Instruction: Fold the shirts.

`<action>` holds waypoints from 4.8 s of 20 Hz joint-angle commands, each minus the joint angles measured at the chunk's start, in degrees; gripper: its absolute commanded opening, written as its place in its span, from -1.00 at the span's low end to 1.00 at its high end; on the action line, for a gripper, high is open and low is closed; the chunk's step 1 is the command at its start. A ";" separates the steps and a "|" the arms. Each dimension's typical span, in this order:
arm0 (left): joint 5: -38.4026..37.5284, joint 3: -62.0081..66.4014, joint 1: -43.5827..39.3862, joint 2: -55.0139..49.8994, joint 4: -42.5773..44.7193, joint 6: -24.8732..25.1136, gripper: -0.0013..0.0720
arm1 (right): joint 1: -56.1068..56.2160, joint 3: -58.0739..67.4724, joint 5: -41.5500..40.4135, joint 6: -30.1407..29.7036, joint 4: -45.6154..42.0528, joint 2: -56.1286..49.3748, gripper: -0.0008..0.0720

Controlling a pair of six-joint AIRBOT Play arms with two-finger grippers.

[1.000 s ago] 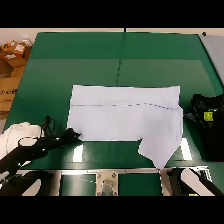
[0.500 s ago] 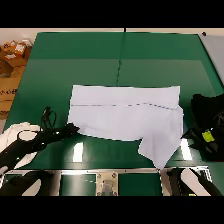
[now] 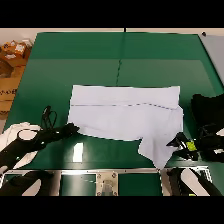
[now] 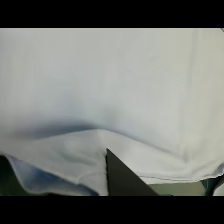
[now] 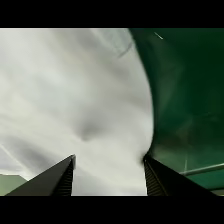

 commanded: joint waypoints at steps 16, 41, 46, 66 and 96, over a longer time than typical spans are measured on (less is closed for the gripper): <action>-31.58 19.45 0.00 -0.04 42.05 -21.03 -0.91 | 0.09 9.38 3.85 -0.52 -6.95 4.37 -0.92; -11.39 60.89 3.82 -40.70 28.41 -10.56 0.87 | 7.54 49.44 -12.70 -17.88 20.65 -37.90 0.52; -23.67 66.53 11.23 -40.70 28.24 -11.89 0.86 | -2.43 49.42 -3.30 -26.40 13.18 -38.12 0.71; -32.20 66.51 10.47 -40.70 21.09 -10.21 0.04 | 6.16 48.98 2.71 -41.51 26.14 -48.72 -0.92; -27.87 77.24 -20.22 -56.63 16.06 -8.76 -0.91 | 31.74 70.58 13.05 -11.52 25.53 -25.05 -0.92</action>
